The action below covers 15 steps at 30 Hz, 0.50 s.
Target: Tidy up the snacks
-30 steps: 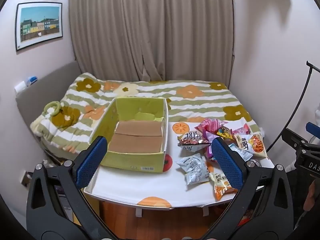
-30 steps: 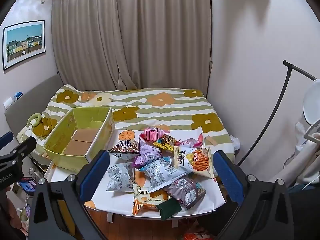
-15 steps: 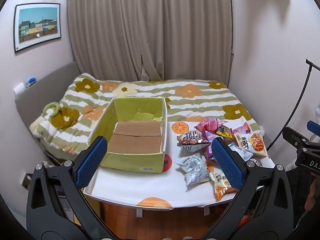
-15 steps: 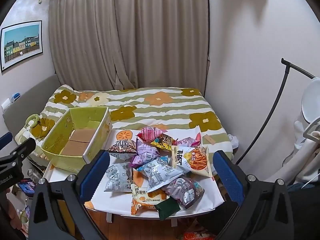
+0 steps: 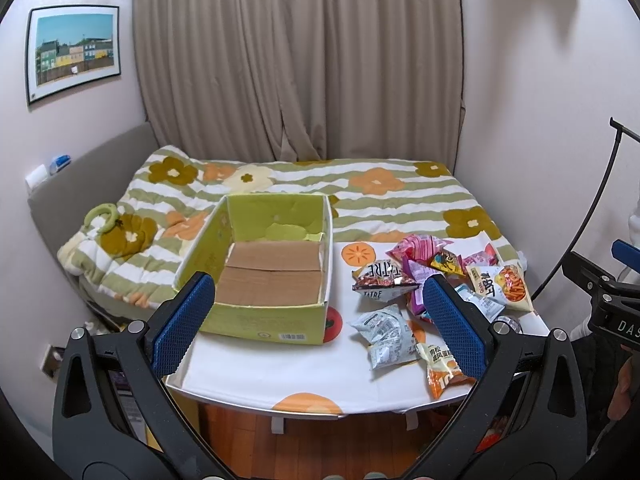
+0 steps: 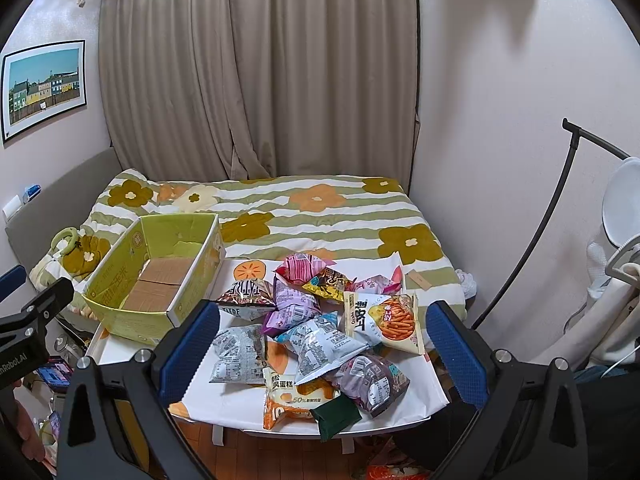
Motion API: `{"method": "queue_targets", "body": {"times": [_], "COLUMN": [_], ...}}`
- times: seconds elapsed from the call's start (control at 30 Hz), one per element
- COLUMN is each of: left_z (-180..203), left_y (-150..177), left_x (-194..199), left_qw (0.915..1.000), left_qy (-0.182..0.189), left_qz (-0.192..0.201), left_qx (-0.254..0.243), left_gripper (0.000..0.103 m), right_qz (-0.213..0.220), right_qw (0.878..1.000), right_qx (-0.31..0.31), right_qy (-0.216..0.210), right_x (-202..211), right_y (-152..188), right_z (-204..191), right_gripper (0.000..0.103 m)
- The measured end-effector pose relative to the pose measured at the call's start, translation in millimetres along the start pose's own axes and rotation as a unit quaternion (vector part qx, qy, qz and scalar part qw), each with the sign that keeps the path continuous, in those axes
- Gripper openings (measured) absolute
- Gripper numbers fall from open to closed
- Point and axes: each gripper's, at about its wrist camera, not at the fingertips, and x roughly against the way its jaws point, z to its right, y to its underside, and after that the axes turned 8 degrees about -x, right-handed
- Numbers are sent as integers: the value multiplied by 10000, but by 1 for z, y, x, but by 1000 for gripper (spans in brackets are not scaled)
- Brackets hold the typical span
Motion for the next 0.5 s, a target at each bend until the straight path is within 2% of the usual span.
{"method": "queue_targets", "body": {"times": [0.5], "left_z": [2], "left_y": [3], "left_x": [-1], "left_qw": [10000], "left_qy": [8], "left_qz": [-4], "left_qx": [2], "left_gripper": [103], "right_qz": [-1], "right_qw": [10000], "right_qx": [28], "right_qy": [-12], "right_x": [0], "right_y": [0], "right_z": [-3], "right_gripper": [103]}}
